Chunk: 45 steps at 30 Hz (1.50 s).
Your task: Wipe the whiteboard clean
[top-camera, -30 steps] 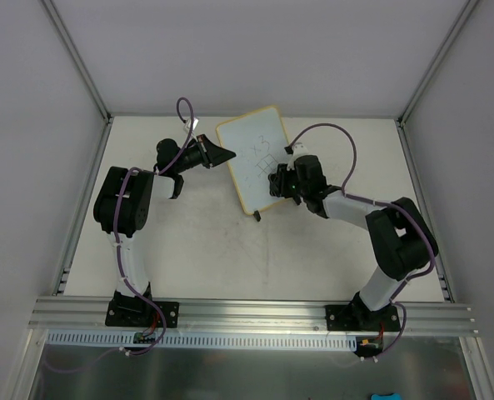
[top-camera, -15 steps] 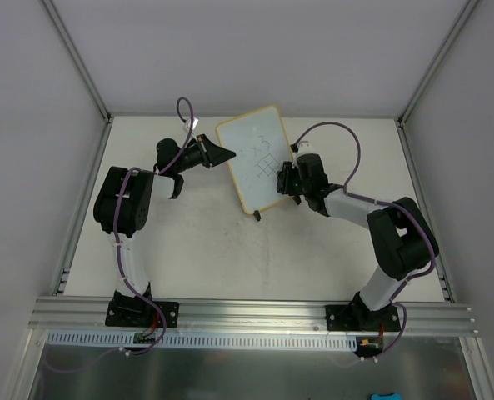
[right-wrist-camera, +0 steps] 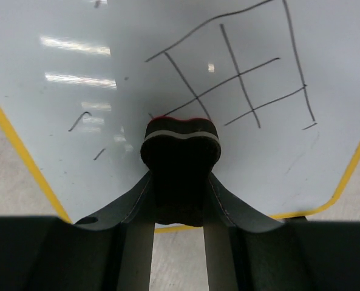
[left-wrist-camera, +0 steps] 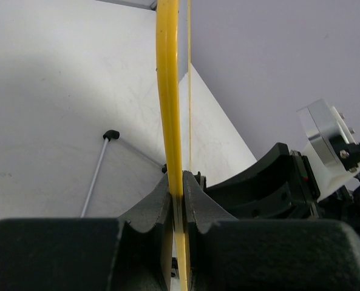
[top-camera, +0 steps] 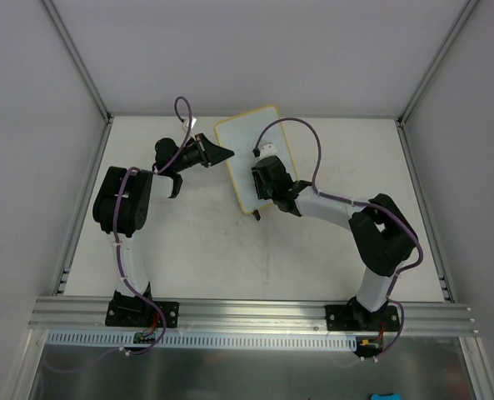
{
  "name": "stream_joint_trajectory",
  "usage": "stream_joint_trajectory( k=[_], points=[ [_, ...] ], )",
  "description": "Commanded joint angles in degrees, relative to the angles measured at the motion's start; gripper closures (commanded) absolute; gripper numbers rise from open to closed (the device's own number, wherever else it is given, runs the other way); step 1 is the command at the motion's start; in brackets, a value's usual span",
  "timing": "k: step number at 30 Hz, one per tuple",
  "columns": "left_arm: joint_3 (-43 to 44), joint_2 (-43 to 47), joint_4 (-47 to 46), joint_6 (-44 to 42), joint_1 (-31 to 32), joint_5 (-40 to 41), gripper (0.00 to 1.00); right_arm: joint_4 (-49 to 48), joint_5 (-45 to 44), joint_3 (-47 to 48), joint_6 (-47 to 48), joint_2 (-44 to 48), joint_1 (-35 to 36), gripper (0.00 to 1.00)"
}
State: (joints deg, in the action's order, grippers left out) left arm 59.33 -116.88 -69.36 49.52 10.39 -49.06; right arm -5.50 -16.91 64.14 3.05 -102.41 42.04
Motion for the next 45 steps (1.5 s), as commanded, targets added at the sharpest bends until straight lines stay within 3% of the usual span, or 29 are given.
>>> stream_joint_trajectory(
  k=[1, 7, 18, 23, 34, 45],
  points=[
    [1.2, 1.3, -2.7, -3.6, 1.1, -1.9, 1.00, -1.5, 7.7, 3.9, -1.7, -4.0, 5.2, 1.00],
    [1.2, 1.0, -2.9, -3.6, 1.4, -1.7, 1.00, -0.8, 8.6, 7.8, -1.2, -5.8, 8.1, 1.00],
    [0.8, 1.4, -3.3, -3.6, 1.6, -1.7, 1.00, 0.3, 8.5, 9.7, 0.4, -6.8, 6.8, 1.00],
    [0.4, 2.1, -2.6, -4.3, 1.6, -1.8, 1.00, -0.6, 12.0, 6.9, -1.5, -5.1, 0.4, 1.00],
    [0.4, 1.9, -2.6, -4.4, 1.6, -2.0, 1.00, -1.0, 10.7, 0.0, -0.2, -0.3, -12.8, 1.00],
    [0.4, 2.0, -2.4, -4.7, 1.6, -2.3, 1.00, -0.8, 12.3, 0.3, 1.5, 0.3, -20.0, 1.00]
  ],
)
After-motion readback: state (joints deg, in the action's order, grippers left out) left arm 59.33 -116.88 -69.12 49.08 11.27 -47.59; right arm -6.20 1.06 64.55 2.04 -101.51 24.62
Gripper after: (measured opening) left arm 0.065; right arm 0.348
